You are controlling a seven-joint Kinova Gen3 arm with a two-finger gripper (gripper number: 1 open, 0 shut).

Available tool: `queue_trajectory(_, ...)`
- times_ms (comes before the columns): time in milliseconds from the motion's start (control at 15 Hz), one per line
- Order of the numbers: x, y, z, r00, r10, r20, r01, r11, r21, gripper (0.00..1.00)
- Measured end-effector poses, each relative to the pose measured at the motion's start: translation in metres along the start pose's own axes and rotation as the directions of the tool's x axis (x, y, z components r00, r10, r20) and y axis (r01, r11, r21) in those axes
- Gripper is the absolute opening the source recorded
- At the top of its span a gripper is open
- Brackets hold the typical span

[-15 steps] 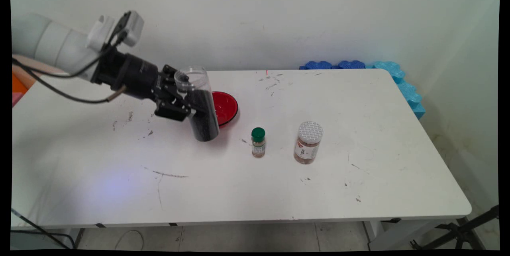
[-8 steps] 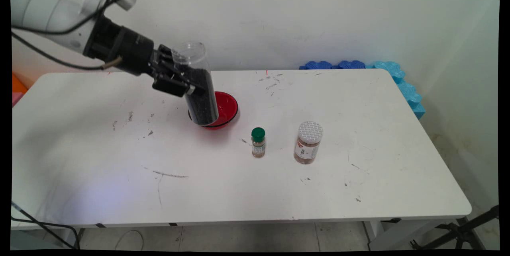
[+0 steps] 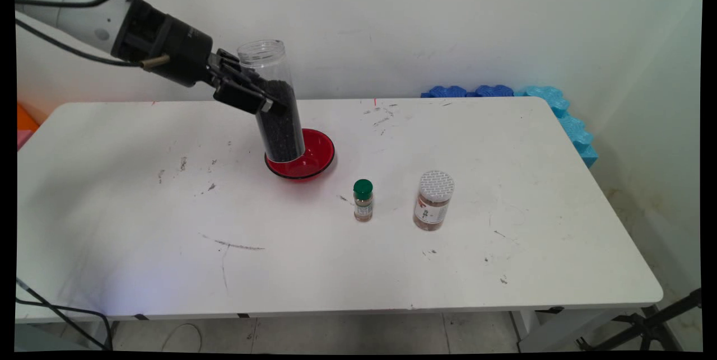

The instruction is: Pour the black seasoning powder in the red bowl

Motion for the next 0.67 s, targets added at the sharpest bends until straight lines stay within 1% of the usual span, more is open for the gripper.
queue_trajectory(133,0.003,-0.002,0.0,0.999,-0.051,0.004,0.051,0.999,0.001,0.0)
queue_trajectory(333,0.008,-0.007,0.005,0.991,-0.133,0.002,0.133,0.991,-0.002,0.0)
queue_trajectory(467,0.01,-0.011,0.009,0.981,-0.193,-0.001,0.193,0.981,-0.004,0.0)
queue_trajectory(667,0.009,-0.019,0.017,0.965,-0.262,0.003,0.262,0.965,-0.001,0.0)
